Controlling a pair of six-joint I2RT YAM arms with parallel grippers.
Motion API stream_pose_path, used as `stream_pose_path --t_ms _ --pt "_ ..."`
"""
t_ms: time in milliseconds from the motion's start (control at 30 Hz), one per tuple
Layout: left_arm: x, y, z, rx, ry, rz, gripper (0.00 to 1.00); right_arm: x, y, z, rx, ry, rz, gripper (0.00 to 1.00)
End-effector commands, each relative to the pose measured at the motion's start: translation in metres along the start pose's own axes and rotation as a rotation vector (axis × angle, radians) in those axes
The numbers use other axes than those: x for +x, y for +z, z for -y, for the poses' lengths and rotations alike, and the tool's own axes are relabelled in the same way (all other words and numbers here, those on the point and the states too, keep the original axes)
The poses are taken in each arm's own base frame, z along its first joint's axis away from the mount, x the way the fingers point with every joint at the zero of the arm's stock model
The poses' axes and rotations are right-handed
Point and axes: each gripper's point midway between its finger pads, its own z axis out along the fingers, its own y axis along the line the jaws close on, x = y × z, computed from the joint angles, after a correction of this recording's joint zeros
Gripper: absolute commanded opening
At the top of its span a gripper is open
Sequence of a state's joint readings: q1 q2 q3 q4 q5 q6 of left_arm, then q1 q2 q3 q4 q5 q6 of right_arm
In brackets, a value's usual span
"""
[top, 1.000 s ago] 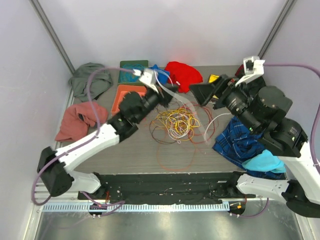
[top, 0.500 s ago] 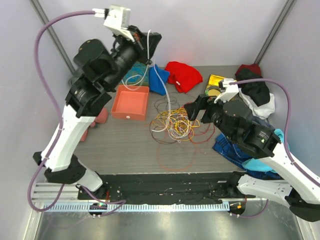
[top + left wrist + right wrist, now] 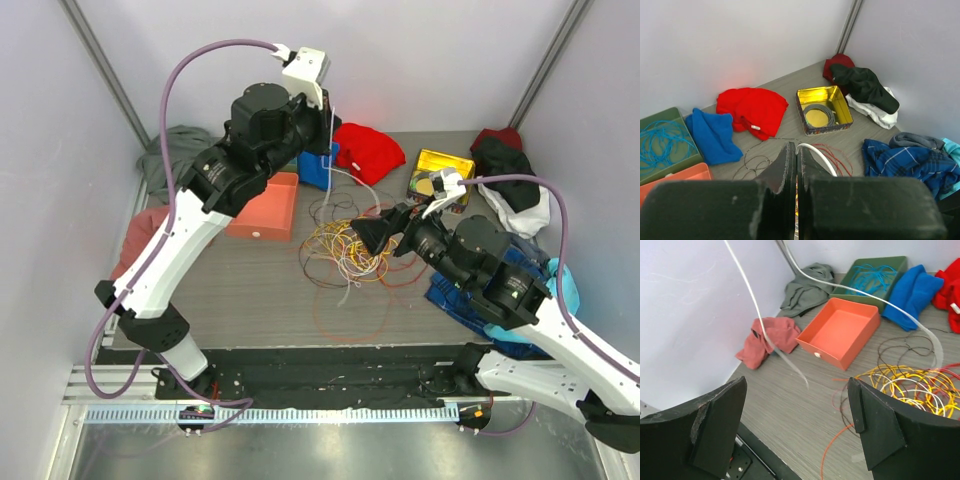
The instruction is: Untangle the cables
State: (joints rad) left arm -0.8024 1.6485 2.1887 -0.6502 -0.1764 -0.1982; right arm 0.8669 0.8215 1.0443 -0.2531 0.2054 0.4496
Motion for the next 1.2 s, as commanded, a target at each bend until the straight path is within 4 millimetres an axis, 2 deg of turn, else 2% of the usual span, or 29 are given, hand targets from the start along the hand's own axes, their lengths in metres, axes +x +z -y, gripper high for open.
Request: stream_pose_path --t_ms 0,100,200,467,533,567,633,667,733,767,800,1033,1067,1167 --pt "-0.001 0.0 -0.001 0.004 -0.007 -0.005 0.0 -0.031 -0.001 -0.02 -0.088 0.02 0.127 0.91" --pt "0.005 0.003 0.005 0.028 -0.028 -0.025 0.0 -0.03 0.008 -0.018 -0.079 0.01 0.145 0.91" --pt "0.009 0.004 0.007 0.037 -0.034 -0.036 0.0 -0.031 0.021 -0.028 -0.122 0.011 0.162 0.9" --pt "0.021 0.004 0.013 0.07 -0.053 -0.066 0.0 -0.021 0.066 -0.036 -0.131 0.001 0.152 0.87" --pt "0.025 0.005 0.014 0.075 -0.054 -0.075 0.0 -0.017 0.079 -0.035 -0.116 0.0 0.149 0.79" --pt "0.024 0.003 0.014 0.077 -0.056 -0.071 0.0 -0.02 0.082 -0.032 -0.097 0.003 0.163 0.63" --pt "0.028 0.003 0.014 0.078 -0.055 -0.082 0.0 -0.02 0.087 -0.028 -0.072 0.002 0.172 0.51" --pt "0.026 -0.001 0.014 0.081 -0.054 -0.076 0.0 -0.021 0.087 -0.024 -0.051 0.003 0.181 0.34" --pt "0.032 -0.002 0.012 0.075 -0.048 -0.084 0.0 -0.027 0.082 -0.021 -0.032 0.003 0.196 0.17" --pt "0.031 -0.005 0.01 0.07 -0.039 -0.079 0.0 -0.03 0.078 -0.019 -0.024 0.005 0.205 0.05" --pt "0.031 -0.005 0.006 0.054 -0.033 -0.073 0.0 -0.032 0.075 -0.019 -0.023 0.003 0.207 0.01" --pt "0.059 -0.008 -0.002 0.032 0.008 -0.128 0.0 -0.068 0.029 -0.011 0.031 -0.019 0.262 0.01" --pt "0.069 -0.007 -0.004 0.028 0.012 -0.152 0.0 -0.072 0.026 -0.01 0.042 -0.025 0.268 0.01" --pt "0.077 -0.009 -0.004 0.03 0.003 -0.165 0.0 -0.086 0.015 -0.007 0.078 -0.053 0.285 0.01"
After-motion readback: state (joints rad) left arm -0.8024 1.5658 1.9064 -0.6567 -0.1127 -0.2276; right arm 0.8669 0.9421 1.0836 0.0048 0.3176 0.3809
